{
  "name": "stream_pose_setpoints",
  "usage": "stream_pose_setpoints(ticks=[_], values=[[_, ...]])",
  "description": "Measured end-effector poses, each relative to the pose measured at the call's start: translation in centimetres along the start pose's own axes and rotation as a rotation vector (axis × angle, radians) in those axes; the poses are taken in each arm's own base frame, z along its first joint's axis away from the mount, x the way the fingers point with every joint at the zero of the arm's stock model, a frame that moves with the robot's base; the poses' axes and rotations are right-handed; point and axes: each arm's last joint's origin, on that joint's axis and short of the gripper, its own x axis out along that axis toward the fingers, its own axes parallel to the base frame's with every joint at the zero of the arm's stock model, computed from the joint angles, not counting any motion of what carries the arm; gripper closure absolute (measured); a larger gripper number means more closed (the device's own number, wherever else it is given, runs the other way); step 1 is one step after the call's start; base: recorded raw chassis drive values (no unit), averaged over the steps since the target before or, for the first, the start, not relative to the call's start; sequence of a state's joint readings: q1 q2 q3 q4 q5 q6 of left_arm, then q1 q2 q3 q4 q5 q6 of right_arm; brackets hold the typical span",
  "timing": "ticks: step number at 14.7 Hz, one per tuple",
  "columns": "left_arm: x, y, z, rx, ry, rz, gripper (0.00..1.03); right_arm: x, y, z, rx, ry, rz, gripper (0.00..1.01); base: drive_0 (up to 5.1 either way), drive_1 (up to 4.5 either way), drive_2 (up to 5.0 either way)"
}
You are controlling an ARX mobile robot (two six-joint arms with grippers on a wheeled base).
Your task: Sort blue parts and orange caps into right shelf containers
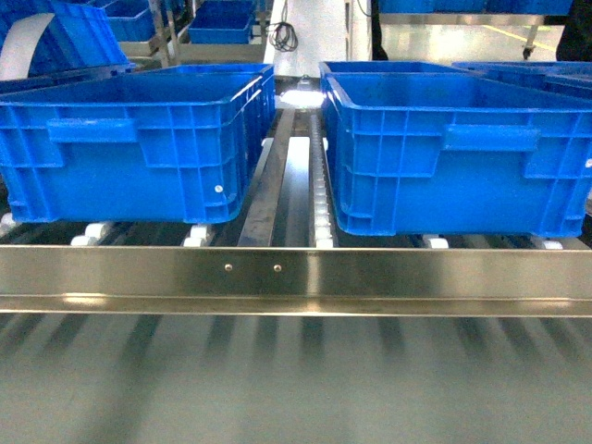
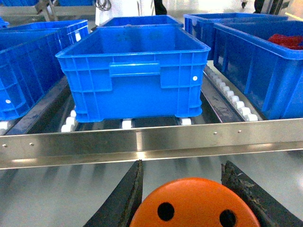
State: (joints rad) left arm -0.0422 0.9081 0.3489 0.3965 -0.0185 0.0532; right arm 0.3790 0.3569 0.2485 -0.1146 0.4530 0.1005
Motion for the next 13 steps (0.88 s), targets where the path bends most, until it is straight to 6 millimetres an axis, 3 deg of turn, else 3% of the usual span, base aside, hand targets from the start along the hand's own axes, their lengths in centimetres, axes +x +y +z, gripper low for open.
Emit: stream_pose_setpoints(ticks=[2, 11, 13], values=[[0.00, 0.00, -0.02, 0.000, 0.002, -0.001, 0.59, 0.00, 0.00, -0.02, -0.001, 0.002, 0.000, 0.59, 0.0, 4.04, -4.0], [0.08, -0.01, -0.10, 0.000, 0.007, 0.000, 0.59, 0.00, 0.00, -0.02, -0.001, 0.002, 0.000, 0.59, 0.0, 0.00, 0.0], [0.04, 0.00, -0.05, 0.000, 0.003, 0.000, 0.59, 0.00, 0.00, 0.01, 0.001, -0.001, 0.001, 0.59, 2.6, 1.93, -4.7]])
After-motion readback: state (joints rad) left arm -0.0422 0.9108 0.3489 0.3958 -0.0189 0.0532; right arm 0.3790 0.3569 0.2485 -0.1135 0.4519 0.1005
